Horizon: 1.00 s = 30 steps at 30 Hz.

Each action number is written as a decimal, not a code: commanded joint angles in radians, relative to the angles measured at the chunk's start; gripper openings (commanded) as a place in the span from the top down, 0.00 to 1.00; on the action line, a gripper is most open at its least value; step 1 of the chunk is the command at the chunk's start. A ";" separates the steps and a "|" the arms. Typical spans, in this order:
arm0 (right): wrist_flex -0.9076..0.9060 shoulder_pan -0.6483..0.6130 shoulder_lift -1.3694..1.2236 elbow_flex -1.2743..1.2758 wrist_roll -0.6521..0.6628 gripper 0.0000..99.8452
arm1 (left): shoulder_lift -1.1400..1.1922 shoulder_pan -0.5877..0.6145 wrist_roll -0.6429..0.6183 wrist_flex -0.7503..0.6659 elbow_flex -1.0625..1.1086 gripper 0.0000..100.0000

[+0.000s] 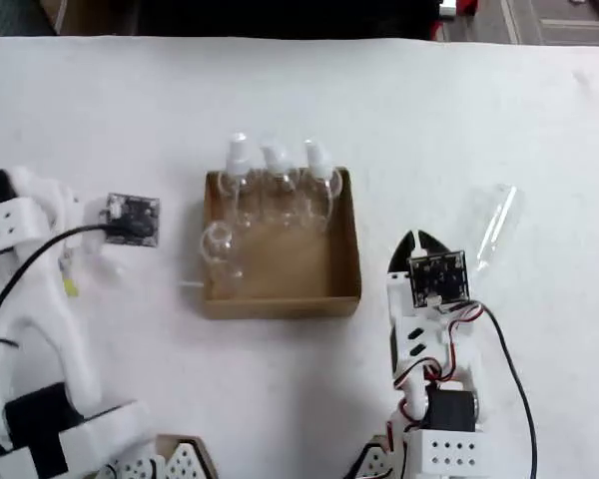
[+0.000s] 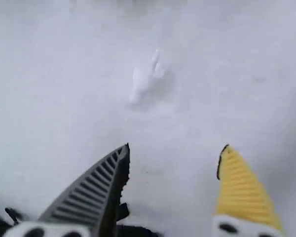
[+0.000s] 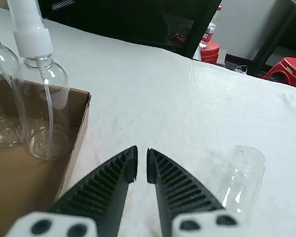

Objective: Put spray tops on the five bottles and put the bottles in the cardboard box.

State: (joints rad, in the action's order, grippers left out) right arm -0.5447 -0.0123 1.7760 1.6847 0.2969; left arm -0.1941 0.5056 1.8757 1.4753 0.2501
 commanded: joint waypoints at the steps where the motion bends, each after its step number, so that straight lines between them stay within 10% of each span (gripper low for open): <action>1: 0.004 -0.008 0.007 0.008 0.014 0.98 | -0.107 0.070 -0.130 0.055 -0.064 0.76; 14: -0.016 -0.045 0.007 0.008 0.015 0.98 | 0.033 0.136 -1.788 -0.055 0.044 0.67; 30: -0.018 -0.045 0.007 0.008 0.015 0.98 | 0.473 0.102 -2.524 -0.152 -0.147 0.67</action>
State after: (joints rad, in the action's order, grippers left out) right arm -0.5600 -0.0491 1.7760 1.6847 0.3000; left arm 0.1941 0.6329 -0.5163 1.3633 0.2163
